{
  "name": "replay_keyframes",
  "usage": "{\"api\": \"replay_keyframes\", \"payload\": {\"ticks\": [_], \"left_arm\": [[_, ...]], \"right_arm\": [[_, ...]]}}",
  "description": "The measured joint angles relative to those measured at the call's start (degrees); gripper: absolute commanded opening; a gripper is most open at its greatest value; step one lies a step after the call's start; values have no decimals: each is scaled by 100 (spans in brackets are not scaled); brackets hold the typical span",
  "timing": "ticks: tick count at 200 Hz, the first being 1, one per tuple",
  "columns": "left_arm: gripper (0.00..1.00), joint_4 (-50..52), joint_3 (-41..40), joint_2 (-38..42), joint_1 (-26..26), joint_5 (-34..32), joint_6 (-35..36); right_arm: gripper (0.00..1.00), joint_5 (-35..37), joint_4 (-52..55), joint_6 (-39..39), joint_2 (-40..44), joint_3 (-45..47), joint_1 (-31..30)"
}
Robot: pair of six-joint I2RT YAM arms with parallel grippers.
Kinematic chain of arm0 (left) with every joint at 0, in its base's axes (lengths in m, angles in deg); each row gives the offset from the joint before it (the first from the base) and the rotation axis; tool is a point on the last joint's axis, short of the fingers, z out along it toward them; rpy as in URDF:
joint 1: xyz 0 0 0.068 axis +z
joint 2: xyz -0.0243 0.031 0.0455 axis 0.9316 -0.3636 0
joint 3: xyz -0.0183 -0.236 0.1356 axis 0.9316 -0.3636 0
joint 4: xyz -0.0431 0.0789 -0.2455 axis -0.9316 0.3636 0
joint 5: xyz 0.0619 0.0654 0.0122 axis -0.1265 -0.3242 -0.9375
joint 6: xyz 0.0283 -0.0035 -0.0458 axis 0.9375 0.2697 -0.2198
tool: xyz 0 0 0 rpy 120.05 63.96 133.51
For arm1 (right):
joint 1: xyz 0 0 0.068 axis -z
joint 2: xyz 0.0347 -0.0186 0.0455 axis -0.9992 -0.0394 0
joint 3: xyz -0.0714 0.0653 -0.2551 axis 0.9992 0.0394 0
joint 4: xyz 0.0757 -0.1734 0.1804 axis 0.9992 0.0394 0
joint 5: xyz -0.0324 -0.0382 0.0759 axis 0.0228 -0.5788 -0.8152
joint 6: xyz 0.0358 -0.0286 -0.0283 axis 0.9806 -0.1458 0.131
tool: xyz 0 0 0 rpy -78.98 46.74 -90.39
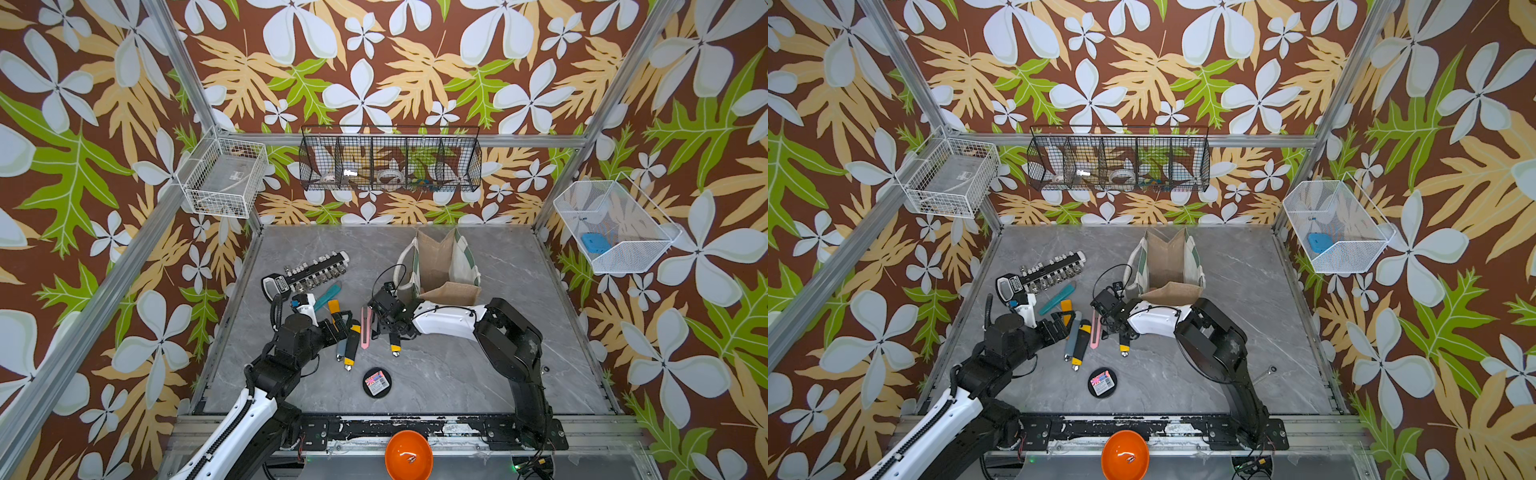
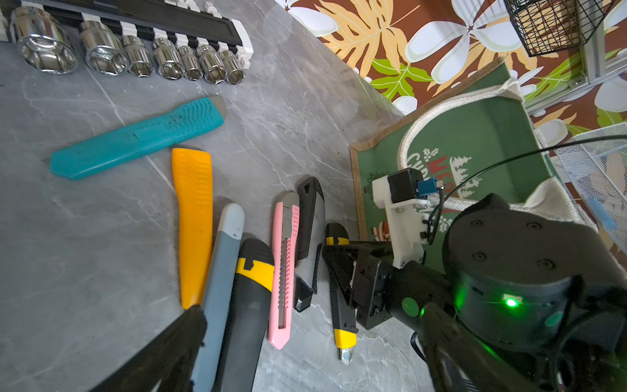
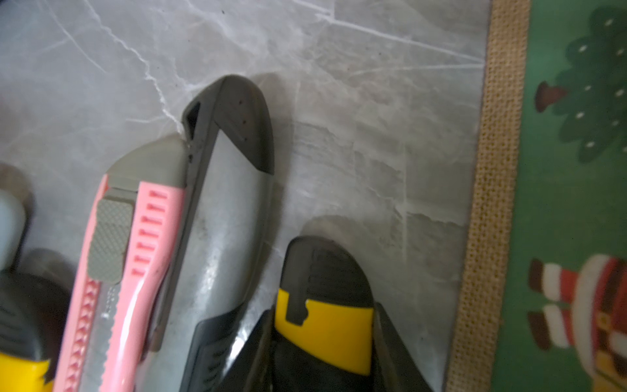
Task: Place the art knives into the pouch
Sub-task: Pick up the utility knife at the center of the board.
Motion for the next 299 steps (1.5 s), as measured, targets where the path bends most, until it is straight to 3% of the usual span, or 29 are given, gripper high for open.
{"api": "replay_keyframes", "payload": {"ticks": [139, 166, 299], "left_arm": [[100, -240, 0, -310, 0, 249, 81], [100, -273, 0, -326, 0, 339, 81], [100, -15, 192, -74, 0, 490, 85]], "right_arm": [[33, -258, 59, -306, 592, -35, 0], [28, -289, 63, -463, 715, -199, 0], [28, -116, 973, -1893, 525, -3364, -9]]}}
